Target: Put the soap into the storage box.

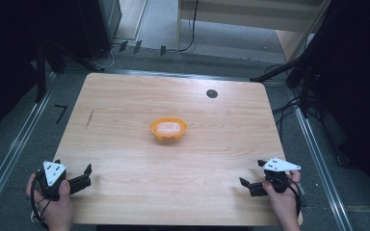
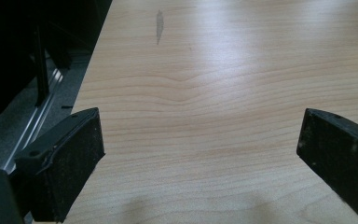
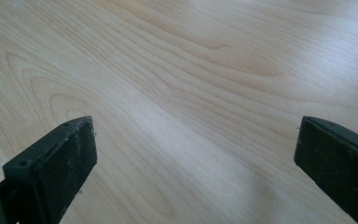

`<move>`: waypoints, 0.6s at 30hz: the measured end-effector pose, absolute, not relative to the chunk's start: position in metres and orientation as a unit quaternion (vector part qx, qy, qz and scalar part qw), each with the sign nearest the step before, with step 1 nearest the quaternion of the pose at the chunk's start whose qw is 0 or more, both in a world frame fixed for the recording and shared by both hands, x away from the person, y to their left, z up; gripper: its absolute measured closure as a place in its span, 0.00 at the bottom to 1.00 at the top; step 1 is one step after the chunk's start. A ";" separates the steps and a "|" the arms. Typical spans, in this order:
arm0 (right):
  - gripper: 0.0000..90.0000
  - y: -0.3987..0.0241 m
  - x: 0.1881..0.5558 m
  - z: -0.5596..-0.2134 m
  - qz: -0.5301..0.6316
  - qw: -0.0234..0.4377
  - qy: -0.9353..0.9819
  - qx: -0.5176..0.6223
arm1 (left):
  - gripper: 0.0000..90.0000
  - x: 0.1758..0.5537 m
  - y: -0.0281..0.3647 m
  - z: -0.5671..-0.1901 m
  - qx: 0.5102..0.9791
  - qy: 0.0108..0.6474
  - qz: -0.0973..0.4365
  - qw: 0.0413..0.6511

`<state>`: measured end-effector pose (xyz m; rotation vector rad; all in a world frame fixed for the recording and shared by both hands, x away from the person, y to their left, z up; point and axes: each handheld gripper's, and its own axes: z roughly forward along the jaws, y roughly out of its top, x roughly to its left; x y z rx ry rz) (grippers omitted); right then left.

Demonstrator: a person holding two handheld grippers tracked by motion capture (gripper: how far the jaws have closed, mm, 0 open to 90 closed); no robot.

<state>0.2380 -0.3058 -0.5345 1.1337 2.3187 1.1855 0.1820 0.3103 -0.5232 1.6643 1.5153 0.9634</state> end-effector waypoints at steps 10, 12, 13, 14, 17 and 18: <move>0.00 -0.324 0.220 -0.543 0.416 0.162 0.795 0.410 | 0.01 0.182 0.310 -0.523 0.640 0.582 0.370 0.340; 0.00 -0.328 0.216 -0.544 0.416 0.165 0.791 0.416 | 0.01 0.182 0.310 -0.523 0.639 0.583 0.369 0.340; 0.00 -0.330 0.214 -0.545 0.416 0.168 0.790 0.419 | 0.01 0.182 0.310 -0.523 0.638 0.583 0.369 0.341; 0.00 -0.332 0.212 -0.546 0.415 0.171 0.787 0.422 | 0.01 0.182 0.310 -0.523 0.638 0.583 0.369 0.341; 0.00 -0.337 0.207 -0.547 0.417 0.173 0.784 0.427 | 0.01 0.182 0.310 -0.523 0.639 0.583 0.369 0.340; 0.00 -0.339 0.204 -0.547 0.419 0.174 0.782 0.428 | 0.01 0.182 0.310 -0.523 0.639 0.582 0.370 0.340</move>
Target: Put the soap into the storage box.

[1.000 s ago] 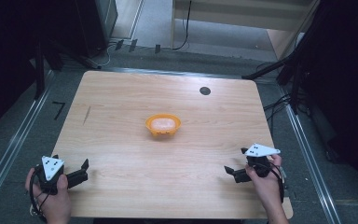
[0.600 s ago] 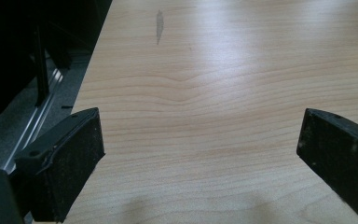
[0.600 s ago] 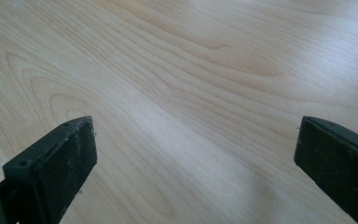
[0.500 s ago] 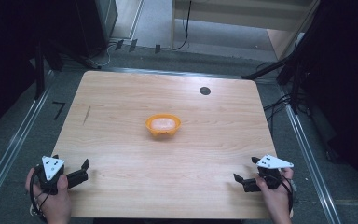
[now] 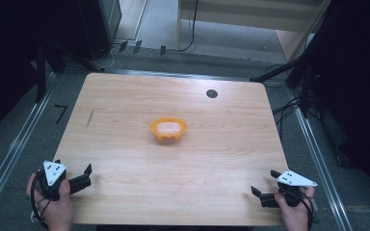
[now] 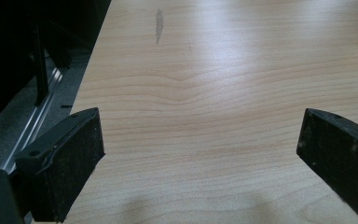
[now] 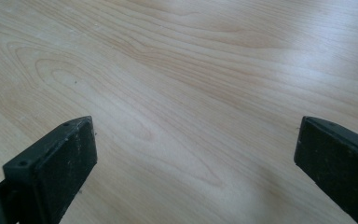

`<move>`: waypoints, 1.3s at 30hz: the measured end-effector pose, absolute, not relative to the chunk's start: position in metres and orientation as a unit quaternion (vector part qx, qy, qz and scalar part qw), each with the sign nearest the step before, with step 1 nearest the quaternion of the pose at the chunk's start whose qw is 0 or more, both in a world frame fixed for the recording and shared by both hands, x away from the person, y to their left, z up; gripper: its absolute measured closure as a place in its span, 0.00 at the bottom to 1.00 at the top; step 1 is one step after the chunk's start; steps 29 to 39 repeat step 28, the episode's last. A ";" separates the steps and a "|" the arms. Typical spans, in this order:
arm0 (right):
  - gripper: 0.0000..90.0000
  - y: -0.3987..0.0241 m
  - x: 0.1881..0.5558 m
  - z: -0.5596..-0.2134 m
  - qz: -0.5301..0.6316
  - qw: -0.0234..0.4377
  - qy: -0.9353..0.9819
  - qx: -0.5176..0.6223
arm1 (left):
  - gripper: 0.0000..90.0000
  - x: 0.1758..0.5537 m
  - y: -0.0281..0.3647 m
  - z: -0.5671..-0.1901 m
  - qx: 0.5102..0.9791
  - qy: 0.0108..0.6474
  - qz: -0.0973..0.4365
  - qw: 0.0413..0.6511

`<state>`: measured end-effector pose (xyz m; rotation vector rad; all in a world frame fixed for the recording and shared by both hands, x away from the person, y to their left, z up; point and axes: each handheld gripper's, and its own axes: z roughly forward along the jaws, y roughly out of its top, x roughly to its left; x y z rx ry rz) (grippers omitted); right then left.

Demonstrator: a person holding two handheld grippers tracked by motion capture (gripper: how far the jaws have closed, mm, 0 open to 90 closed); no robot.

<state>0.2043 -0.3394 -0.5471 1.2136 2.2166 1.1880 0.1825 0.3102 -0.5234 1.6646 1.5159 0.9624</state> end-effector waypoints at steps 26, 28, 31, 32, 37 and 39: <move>0.00 -0.390 0.188 -0.552 0.451 0.216 0.727 0.471 | 0.01 0.184 0.309 -0.524 0.648 0.580 0.363 0.336; 0.00 -0.390 0.188 -0.552 0.450 0.217 0.726 0.472 | 0.01 0.184 0.308 -0.524 0.651 0.579 0.361 0.331; 0.00 -0.390 0.188 -0.552 0.450 0.217 0.726 0.472 | 0.01 0.184 0.308 -0.524 0.651 0.579 0.361 0.331; 0.00 -0.390 0.188 -0.552 0.450 0.217 0.726 0.472 | 0.01 0.184 0.308 -0.524 0.651 0.579 0.361 0.331; 0.00 -0.390 0.188 -0.552 0.450 0.217 0.726 0.472 | 0.01 0.184 0.308 -0.524 0.651 0.579 0.361 0.331; 0.00 -0.390 0.188 -0.552 0.450 0.217 0.726 0.472 | 0.01 0.184 0.308 -0.524 0.651 0.579 0.361 0.331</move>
